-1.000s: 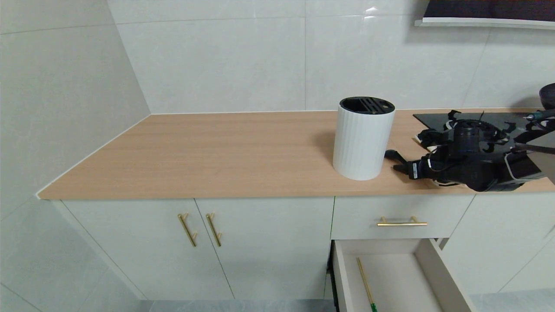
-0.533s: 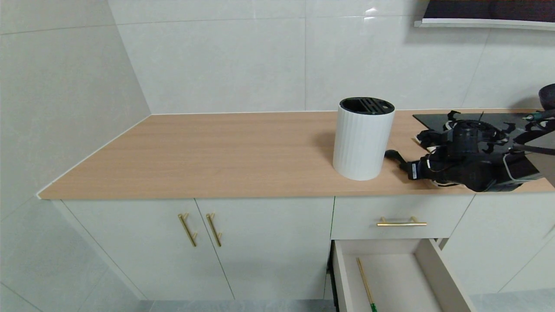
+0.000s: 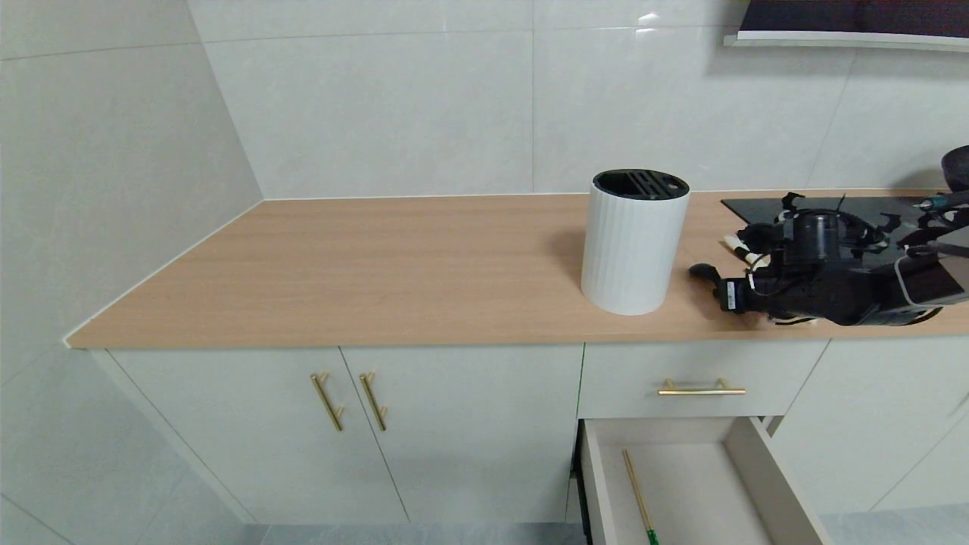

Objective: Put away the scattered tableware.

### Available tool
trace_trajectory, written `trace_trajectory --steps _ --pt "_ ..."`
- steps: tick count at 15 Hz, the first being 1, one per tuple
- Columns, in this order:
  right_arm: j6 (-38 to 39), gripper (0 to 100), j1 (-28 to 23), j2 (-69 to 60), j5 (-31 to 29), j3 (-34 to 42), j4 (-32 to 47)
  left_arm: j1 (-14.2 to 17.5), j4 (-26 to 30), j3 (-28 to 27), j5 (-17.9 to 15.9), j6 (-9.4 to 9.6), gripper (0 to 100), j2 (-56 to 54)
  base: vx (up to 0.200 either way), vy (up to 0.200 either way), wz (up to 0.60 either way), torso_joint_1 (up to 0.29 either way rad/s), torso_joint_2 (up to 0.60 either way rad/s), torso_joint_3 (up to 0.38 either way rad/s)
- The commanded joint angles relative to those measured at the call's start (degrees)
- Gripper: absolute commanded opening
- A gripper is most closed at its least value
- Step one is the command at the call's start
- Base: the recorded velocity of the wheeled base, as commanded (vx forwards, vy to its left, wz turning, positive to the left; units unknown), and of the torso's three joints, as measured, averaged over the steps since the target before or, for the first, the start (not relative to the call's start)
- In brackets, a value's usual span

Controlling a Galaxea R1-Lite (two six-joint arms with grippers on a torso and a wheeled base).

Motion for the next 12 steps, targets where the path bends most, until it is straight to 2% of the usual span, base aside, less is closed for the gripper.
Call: trace_trajectory --steps 1,3,5,7,9,12 --pt "3.9 0 1.7 -8.2 -4.8 4.6 2.7 0.0 0.0 0.0 0.0 -0.02 100 0.0 0.0 0.0 0.0 0.0 0.0 0.0" --pt "7.0 0 1.7 -15.1 -5.5 12.8 3.0 0.0 0.0 0.0 0.0 -0.02 100 0.0 0.0 0.0 0.0 0.0 0.0 0.0" --pt "7.5 0 1.4 -24.1 -5.2 24.2 2.5 0.0 0.0 0.0 0.0 -0.02 100 0.0 0.0 0.0 0.0 0.0 0.0 0.0" --pt "7.4 0 1.4 -31.9 -2.3 33.1 2.5 0.0 0.0 0.0 0.0 -0.02 100 0.0 0.0 0.0 0.0 0.0 0.0 0.0" --pt "7.4 0 1.4 -37.2 1.0 38.2 2.5 0.0 0.0 0.0 0.0 -0.02 100 0.0 0.0 0.0 0.0 0.0 0.0 0.0" --pt "7.2 0 1.7 -38.8 1.2 42.4 1.8 0.0 0.0 0.0 0.0 -0.02 100 0.0 0.0 0.0 0.0 0.0 0.0 0.0"
